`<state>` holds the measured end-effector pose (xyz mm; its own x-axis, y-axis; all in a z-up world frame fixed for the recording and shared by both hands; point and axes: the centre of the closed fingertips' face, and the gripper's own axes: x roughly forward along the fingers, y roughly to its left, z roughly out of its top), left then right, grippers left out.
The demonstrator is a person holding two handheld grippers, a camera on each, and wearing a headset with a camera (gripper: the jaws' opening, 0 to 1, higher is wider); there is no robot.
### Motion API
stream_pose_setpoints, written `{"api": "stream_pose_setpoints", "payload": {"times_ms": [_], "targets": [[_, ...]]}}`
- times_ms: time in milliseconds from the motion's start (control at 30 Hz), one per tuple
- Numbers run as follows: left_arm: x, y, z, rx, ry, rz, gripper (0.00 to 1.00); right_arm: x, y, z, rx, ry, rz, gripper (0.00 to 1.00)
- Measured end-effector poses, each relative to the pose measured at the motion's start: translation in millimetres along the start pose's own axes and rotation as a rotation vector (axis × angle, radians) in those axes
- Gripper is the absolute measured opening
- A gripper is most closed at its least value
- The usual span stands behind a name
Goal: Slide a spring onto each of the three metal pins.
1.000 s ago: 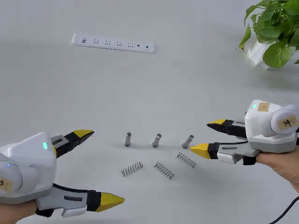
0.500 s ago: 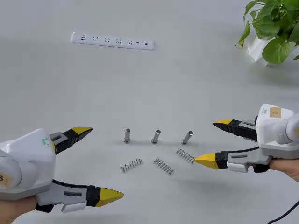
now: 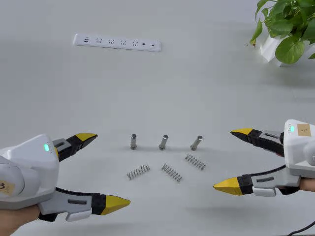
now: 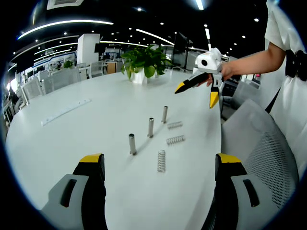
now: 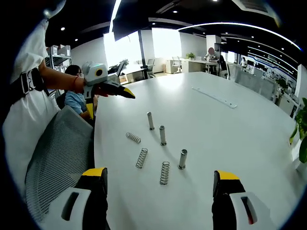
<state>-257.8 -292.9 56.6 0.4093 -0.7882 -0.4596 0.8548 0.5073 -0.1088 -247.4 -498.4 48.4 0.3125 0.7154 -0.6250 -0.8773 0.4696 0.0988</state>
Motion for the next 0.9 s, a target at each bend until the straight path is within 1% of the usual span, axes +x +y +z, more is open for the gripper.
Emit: {"api": "stream_pose_setpoints", "payload": {"times_ms": [167,233,333,367,400,467,500,533,567,600,667,700,733,800,833,900], "targets": [[4.1,-0.3,-3.0,0.003,0.028,0.003,0.90,-4.9,-1.2,-6.0,0.002,0.001,-0.002,0.91],[6.4,-0.2,-8.4,-0.009,0.062,0.000,0.85,-6.5,-0.9,-6.3,0.008,-0.008,-0.004,0.91],[11.4,0.3,-10.0,0.000,0.071,-0.001,0.81,-8.2,-0.5,-8.8,0.009,-0.008,-0.007,0.90],[13.8,0.8,-13.2,-0.010,0.097,-0.002,0.80,-9.0,-0.3,-10.0,0.010,-0.008,-0.008,0.90],[14.7,0.8,-14.2,-0.012,0.106,-0.003,0.77,-9.1,-0.1,-10.3,0.011,-0.009,-0.007,0.90],[19.5,0.0,-13.8,0.008,0.113,-0.006,0.72,-9.9,1.8,-10.9,0.011,-0.011,-0.007,0.90],[21.9,1.4,-17.4,0.007,0.139,0.002,0.69,-10.2,2.5,-11.3,0.012,-0.010,-0.008,0.89],[24.1,1.0,-18.5,-0.002,0.148,-0.002,0.66,-10.3,3.3,-11.1,0.015,-0.009,-0.009,0.89],[25.6,-0.7,-21.2,-0.027,0.167,-0.009,0.63,-10.6,3.7,-11.2,0.017,-0.010,-0.010,0.89],[27.1,0.5,-29.6,-0.072,0.220,0.002,0.60,-10.9,4.4,-10.7,0.018,-0.012,-0.011,0.89],[31.0,2.3,-38.8,-0.101,0.273,0.012,0.56,-11.2,4.8,-9.9,0.020,-0.015,-0.015,0.89],[34.3,4.9,-40.5,-0.091,0.270,0.014,0.55,-11.3,4.9,-9.6,0.020,-0.017,-0.016,0.88],[36.2,4.9,-41.0,-0.083,0.270,0.012,0.53,-11.5,5.0,-9.4,0.022,-0.018,-0.016,0.88],[38.8,4.8,-43.6,-0.064,0.299,0.014,0.48,-11.8,5.3,-9.5,0.022,-0.019,-0.017,0.88],[41.3,4.6,-44.6,-0.051,0.308,0.011,0.44,-12.0,5.5,-9.6,0.025,-0.020,-0.017,0.88],[44.4,5.5,-46.3,-0.041,0.321,0.013,0.40,-12.2,5.7,-10.3,0.026,-0.020,-0.017,0.88]]}}
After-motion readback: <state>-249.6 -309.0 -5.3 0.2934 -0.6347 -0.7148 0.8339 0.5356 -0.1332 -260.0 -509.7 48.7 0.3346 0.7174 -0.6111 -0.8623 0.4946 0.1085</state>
